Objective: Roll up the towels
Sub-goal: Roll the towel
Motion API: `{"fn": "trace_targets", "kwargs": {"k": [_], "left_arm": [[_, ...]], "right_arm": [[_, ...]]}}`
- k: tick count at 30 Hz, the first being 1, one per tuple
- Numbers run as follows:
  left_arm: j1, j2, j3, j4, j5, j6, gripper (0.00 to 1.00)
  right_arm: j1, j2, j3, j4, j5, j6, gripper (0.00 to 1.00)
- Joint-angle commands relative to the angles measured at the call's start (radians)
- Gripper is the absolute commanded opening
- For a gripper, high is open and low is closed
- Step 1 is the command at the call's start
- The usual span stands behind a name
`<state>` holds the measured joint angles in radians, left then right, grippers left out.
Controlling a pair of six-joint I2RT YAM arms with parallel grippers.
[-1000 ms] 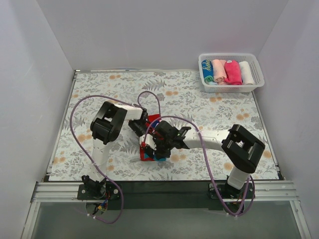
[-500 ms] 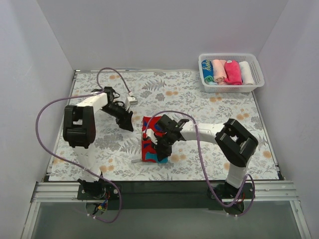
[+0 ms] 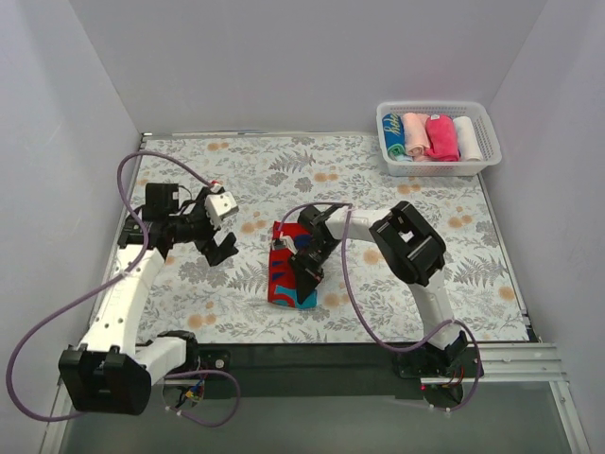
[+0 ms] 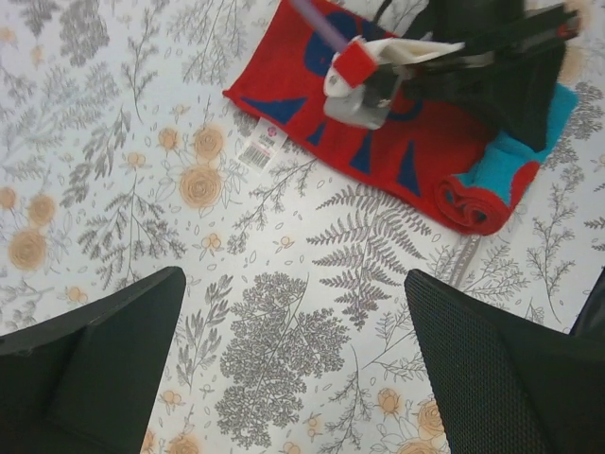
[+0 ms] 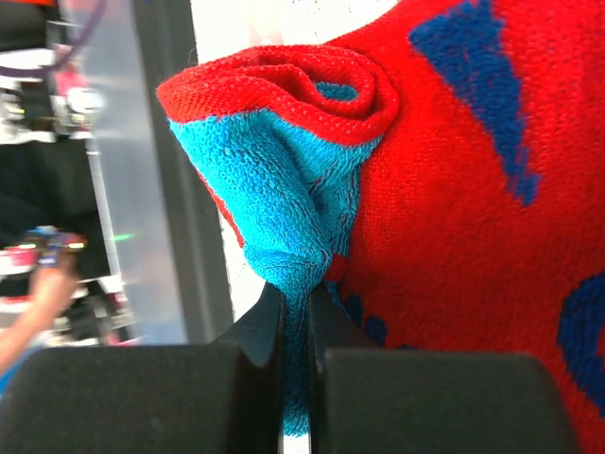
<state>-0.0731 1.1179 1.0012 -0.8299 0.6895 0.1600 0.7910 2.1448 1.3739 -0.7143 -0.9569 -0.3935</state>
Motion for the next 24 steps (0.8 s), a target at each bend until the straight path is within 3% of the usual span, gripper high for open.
{"fn": "trace_targets", "kwargs": {"k": [1,3,4,9,14,15,19,24], "left_arm": [[-0.020,-0.064,-0.030,0.010,0.134,0.060,0.98],[-0.088,-0.081,-0.045,-0.044,0.095,0.108,0.95],[-0.172,-0.098,-0.097,-0.048,0.056,0.165,0.92],[-0.402,-0.224,-0.298,0.104,-0.229,0.239,0.89],[-0.627,-0.184,-0.386,0.224,-0.359,0.294,0.78],[-0.628,-0.178,-0.389,0.238,-0.360,0.297,0.76],[-0.799,-0.129,-0.407,0.293,-0.395,0.289,0.64],[-0.950,-0.037,-0.449,0.428,-0.482,0.251,0.59]], "right_arm": [[-0.007,0.098,0.030,-0.105,0.024,-0.053,0.01],[-0.009,0.116,0.037,-0.120,0.020,-0.062,0.01],[-0.012,0.134,0.042,-0.125,0.017,-0.065,0.01],[-0.022,0.207,0.079,-0.168,-0.013,-0.084,0.01],[-0.032,0.277,0.112,-0.218,-0.037,-0.108,0.01],[-0.033,0.283,0.116,-0.221,-0.037,-0.110,0.01],[-0.036,0.325,0.129,-0.237,-0.046,-0.119,0.01],[-0.049,0.363,0.157,-0.263,-0.052,-0.131,0.01]]}}
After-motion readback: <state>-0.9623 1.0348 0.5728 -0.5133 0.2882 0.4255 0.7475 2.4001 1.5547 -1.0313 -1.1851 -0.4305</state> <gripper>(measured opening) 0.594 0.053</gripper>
